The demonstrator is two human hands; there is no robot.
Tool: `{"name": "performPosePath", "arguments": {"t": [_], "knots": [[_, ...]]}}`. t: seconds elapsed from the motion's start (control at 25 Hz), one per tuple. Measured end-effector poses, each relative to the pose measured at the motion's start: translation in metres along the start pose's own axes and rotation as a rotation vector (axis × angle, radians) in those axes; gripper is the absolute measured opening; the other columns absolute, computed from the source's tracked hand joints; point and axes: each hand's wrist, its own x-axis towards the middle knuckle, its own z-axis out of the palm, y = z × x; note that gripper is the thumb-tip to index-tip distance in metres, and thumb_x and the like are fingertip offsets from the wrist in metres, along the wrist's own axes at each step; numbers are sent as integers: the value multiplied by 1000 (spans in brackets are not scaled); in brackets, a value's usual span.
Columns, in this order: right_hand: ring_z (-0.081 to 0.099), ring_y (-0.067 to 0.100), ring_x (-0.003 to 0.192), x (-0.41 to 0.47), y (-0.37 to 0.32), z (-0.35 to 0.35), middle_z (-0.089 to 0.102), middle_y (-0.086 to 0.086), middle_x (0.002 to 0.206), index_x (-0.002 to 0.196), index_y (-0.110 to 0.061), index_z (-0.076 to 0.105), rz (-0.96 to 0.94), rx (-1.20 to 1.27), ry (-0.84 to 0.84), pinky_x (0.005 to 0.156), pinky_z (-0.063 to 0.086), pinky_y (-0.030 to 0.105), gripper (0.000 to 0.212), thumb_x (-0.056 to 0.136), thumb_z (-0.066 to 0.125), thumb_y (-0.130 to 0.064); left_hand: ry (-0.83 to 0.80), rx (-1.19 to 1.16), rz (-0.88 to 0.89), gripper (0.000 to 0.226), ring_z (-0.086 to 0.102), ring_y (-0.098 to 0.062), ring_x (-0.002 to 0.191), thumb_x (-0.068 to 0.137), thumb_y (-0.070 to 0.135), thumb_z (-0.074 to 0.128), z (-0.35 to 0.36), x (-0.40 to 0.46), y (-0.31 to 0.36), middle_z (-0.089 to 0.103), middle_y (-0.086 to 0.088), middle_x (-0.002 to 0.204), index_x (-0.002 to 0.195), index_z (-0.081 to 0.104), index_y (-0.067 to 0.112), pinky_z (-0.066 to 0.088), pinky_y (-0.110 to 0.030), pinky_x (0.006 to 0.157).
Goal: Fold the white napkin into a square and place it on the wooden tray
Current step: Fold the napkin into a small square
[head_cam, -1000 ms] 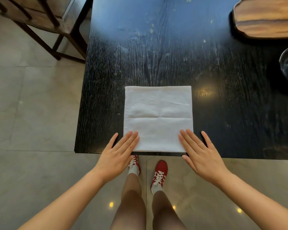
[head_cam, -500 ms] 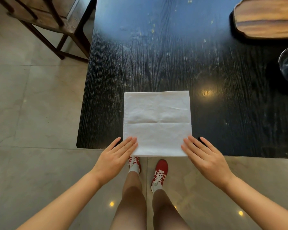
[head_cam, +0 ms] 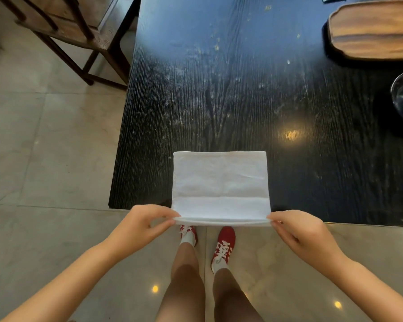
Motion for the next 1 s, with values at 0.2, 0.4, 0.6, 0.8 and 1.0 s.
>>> {"name": "performPosePath", "arguments": {"t": [0.2, 0.4, 0.6, 0.8, 1.0], "knots": [[61, 5, 87, 35, -15, -13, 66, -2, 87, 94, -7, 67, 305, 256, 261, 79, 47, 7, 30, 85, 53, -31, 366, -305, -181, 18, 67, -6, 85, 83, 8, 65, -3, 27, 27, 72, 9, 91, 92, 71, 21, 52, -15, 76], [57, 8, 87, 76, -15, -1, 62, 2, 94, 96, -9, 63, 516, 321, 379, 72, 48, 12, 13, 87, 60, -18, 553, -274, -169, 14, 61, -8, 88, 86, 8, 62, 6, 63, 31, 67, 4, 93, 96, 69, 16, 49, -16, 77], [49, 12, 87, 115, 19, 22, 50, -4, 91, 84, -12, 62, 536, 70, 328, 72, 44, 24, 5, 86, 60, -16, 646, -111, -200, 11, 55, -8, 82, 87, 12, 61, 20, 98, 10, 63, 5, 88, 94, 68, 17, 44, -18, 76], [47, 12, 87, 118, 35, 36, 62, 2, 88, 83, -14, 65, 563, -28, 291, 85, 38, 37, 10, 87, 56, -18, 745, 33, -212, 8, 44, -12, 103, 83, 12, 65, 34, 112, -5, 55, -2, 104, 89, 71, 12, 38, -18, 89], [53, 18, 84, 119, 43, 42, 64, 2, 84, 80, -15, 64, 530, -106, 314, 86, 33, 36, 10, 86, 56, -17, 690, 56, -139, 10, 53, -12, 88, 83, 5, 61, 30, 123, -9, 62, 2, 87, 83, 68, 12, 44, -24, 78]]}}
